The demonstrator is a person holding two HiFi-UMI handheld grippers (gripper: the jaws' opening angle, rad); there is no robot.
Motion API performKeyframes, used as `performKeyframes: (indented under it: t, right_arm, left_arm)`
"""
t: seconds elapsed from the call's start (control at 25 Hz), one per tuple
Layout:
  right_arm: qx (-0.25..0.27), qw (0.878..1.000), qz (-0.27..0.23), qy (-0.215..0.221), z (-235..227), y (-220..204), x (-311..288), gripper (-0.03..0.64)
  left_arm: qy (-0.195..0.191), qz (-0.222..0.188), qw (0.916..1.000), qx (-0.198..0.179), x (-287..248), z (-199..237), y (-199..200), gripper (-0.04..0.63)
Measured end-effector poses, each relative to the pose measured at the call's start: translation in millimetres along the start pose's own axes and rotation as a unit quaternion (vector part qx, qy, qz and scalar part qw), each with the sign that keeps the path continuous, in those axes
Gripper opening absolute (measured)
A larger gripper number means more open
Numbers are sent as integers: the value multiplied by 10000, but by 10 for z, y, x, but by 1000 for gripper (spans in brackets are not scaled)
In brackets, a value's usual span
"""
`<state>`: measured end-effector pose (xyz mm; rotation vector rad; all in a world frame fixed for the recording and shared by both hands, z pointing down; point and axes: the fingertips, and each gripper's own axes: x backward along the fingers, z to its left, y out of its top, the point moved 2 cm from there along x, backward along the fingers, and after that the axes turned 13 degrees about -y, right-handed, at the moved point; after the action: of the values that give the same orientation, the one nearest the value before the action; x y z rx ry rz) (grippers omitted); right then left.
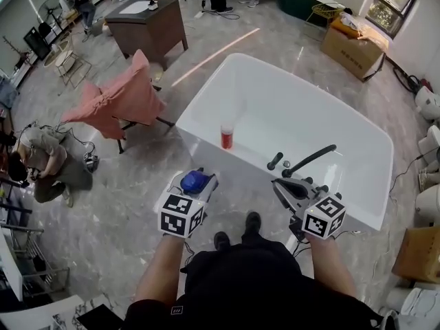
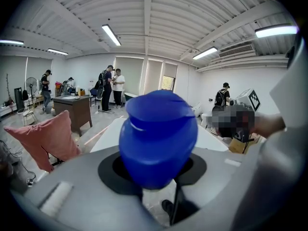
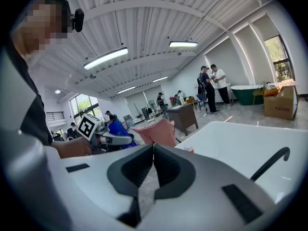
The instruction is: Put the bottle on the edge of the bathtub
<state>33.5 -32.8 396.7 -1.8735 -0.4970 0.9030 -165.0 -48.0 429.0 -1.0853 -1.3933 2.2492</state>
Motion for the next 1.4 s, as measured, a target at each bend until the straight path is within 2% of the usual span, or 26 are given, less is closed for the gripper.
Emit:
performKeyframes:
  t: [0.32,0.64,1.12,1.4]
  right_arm:
    - [88,9991,-121,387,-552,287,-243,12]
    - [36,9982,-87,597,-998,339,-333,12]
    - [-94,9983,289,493,-1296,303,-862,12]
    - [-171,9973,597,404,-1385,142,-1254,12]
  left_arm:
    - [167,117,9998,2,-587,-53,228,153]
    - [431,178,9989,-52,-984,-42,427,153]
    - [187,473,9987,-5,-1602,344,414,153]
    - [41,848,9963,-98,-2011,594,170,153]
